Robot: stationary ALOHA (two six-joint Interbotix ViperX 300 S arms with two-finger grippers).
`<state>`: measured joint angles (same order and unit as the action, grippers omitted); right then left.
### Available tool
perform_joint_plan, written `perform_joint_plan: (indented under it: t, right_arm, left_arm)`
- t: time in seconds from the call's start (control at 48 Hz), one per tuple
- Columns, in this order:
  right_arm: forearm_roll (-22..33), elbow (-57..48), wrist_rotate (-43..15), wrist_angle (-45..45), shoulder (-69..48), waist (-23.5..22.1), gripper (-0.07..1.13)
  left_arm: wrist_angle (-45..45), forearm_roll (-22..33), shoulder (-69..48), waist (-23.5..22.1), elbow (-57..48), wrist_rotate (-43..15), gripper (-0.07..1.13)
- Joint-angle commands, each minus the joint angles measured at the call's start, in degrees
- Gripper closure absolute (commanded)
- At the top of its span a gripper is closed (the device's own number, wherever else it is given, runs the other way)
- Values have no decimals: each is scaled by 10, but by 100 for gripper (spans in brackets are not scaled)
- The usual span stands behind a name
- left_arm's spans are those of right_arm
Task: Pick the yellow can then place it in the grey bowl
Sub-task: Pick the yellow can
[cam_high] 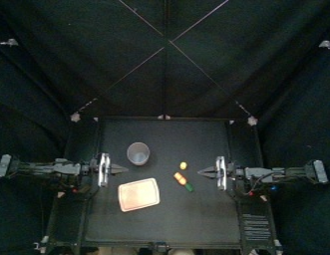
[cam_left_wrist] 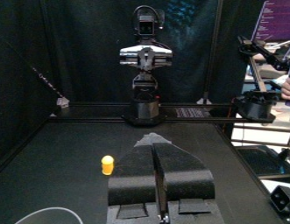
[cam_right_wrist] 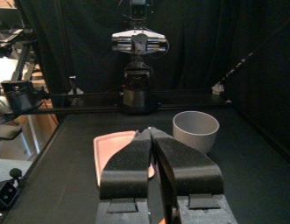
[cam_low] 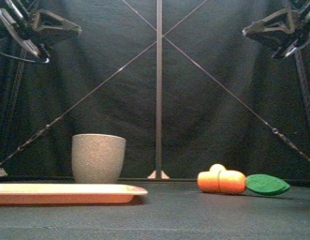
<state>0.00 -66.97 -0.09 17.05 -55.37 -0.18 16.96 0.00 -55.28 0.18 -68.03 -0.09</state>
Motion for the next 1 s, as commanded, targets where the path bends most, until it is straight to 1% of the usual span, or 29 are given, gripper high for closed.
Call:
perform_joint_plan:
  t: [0.021,0.229,0.479,0.562,0.604,0.688,0.854,0.875,0.958,1.0]
  right_arm:
    - [2,-4,2,0,21,-5,103]
    - [2,-4,2,0,102,-37,103]
    - [-5,-2,-3,0,182,-106,102]
    - [-18,3,-3,0,191,-124,96]
    - [-28,6,-4,0,193,-131,91]
    - [-55,11,-3,0,193,-142,73]
    - [-92,14,-3,3,200,-147,30]
    - [-96,14,-2,4,203,-147,23]
    - [-102,16,-2,5,218,-149,9]
    - [-100,17,-1,6,227,-149,6]
  left_arm:
    - [6,2,7,0,11,1,114]
    - [6,1,8,2,9,-2,106]
    - [6,1,9,25,8,-2,105]
    - [6,2,9,33,8,-1,105]
    - [5,2,10,33,8,-1,105]
    - [6,2,9,36,6,-1,105]
    - [6,2,9,36,6,-1,105]
    - [5,2,9,36,6,-1,105]
    - [7,2,9,40,7,-1,105]
    - [8,2,10,46,7,-1,105]
